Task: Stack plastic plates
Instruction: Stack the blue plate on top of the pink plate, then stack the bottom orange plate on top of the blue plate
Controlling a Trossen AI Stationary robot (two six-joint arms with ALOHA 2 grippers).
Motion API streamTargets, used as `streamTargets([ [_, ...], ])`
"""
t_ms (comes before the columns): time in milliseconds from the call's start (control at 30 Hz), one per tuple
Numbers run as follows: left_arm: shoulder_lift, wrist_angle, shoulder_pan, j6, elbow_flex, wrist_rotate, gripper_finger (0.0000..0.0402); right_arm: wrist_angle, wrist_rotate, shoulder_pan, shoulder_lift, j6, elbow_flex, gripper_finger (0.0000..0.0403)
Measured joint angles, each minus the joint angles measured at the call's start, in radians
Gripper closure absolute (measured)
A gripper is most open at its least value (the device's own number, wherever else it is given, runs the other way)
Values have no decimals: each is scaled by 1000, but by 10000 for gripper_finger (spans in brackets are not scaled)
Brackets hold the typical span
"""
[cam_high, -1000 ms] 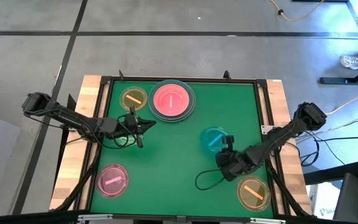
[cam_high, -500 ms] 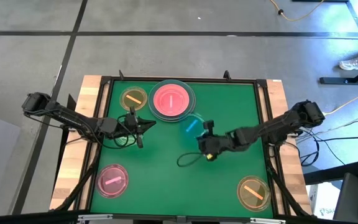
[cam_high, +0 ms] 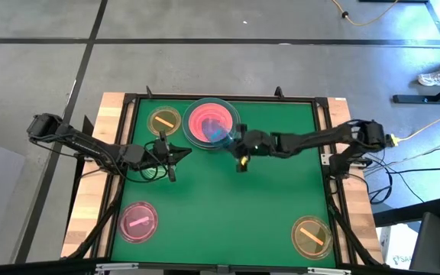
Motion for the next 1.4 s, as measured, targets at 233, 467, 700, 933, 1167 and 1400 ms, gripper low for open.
streamTargets([
  [233, 0, 0, 0, 0, 0, 0, 390, 199, -38, -105, 118, 1, 0, 400],
  [467, 0, 0, 0, 0, 0, 0, 390, 278, -38, -142, 209, 2, 0, 400],
  [700, 0, 0, 0, 0, 0, 0, 390, 302, -32, -139, 258, 2, 0, 400],
  [933, 0, 0, 0, 0, 0, 0, 390, 305, 23, -139, 268, 12, 0, 400],
  [1167, 0, 0, 0, 0, 0, 0, 390, 298, 15, -139, 268, 52, 1, 347],
  [1400, 0, 0, 0, 0, 0, 0, 390, 292, 15, -132, 241, 29, 0, 260],
])
